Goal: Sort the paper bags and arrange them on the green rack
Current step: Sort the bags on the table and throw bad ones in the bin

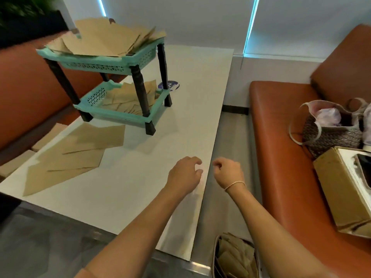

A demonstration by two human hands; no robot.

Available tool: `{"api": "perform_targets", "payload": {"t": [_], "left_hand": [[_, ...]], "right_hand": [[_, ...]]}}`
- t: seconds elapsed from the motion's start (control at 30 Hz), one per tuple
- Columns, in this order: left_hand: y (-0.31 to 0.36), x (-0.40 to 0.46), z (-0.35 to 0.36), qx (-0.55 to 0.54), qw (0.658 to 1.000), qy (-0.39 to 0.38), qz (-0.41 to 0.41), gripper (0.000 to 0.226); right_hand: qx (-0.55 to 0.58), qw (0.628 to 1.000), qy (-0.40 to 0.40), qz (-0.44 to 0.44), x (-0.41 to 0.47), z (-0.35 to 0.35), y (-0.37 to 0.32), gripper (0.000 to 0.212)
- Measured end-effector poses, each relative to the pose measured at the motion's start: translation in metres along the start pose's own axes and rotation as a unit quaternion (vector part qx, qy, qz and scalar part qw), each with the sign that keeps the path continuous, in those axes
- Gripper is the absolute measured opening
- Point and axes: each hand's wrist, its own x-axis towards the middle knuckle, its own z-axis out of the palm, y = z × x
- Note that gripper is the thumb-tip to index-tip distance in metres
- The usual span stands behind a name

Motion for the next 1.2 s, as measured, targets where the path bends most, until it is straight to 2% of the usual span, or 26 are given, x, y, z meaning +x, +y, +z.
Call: {"api": "perform_targets", "payload": {"t": [0.13,0.5,0.7,0.9,1.0,1.07,1.2], "left_hand": [[-0.048,0.008,-0.036,0.01,0.999,0.017,-0.028,0.034],[-0.22,0.049,-0.126,0.065,0.981,0.039,-0.177,0.044],[-0.26,0.081,-0.127,0.132,0.983,0.032,-0.125,0.065],[-0.259,0.1,-0.123,0.138,0.987,0.022,-0.083,0.055],[-0.246,0.099,-0.123,0.154,0.986,-0.014,-0.066,0.055],[-0.238,0.094,-0.12,0.109,0.991,-0.047,-0.069,0.047],[-0.234,0.086,-0.117,-0.08,0.991,-0.081,-0.065,0.035]], "right_hand": [[0.039,0.999,0.002,-0.024,0.009,0.015,-0.056,0.028],[0.009,0.999,-0.044,-0.028,0.016,0.087,-0.171,0.03],[-0.034,0.997,-0.07,0.002,0.019,0.101,-0.184,0.029],[-0.043,0.995,-0.083,0.041,0.027,0.106,-0.186,0.027],[-0.038,0.994,-0.078,0.068,0.034,0.113,-0.194,0.029],[-0.031,0.992,-0.078,0.09,0.039,0.12,-0.204,0.034],[-0.044,0.986,-0.079,0.137,0.049,0.138,-0.228,0.053]]}}
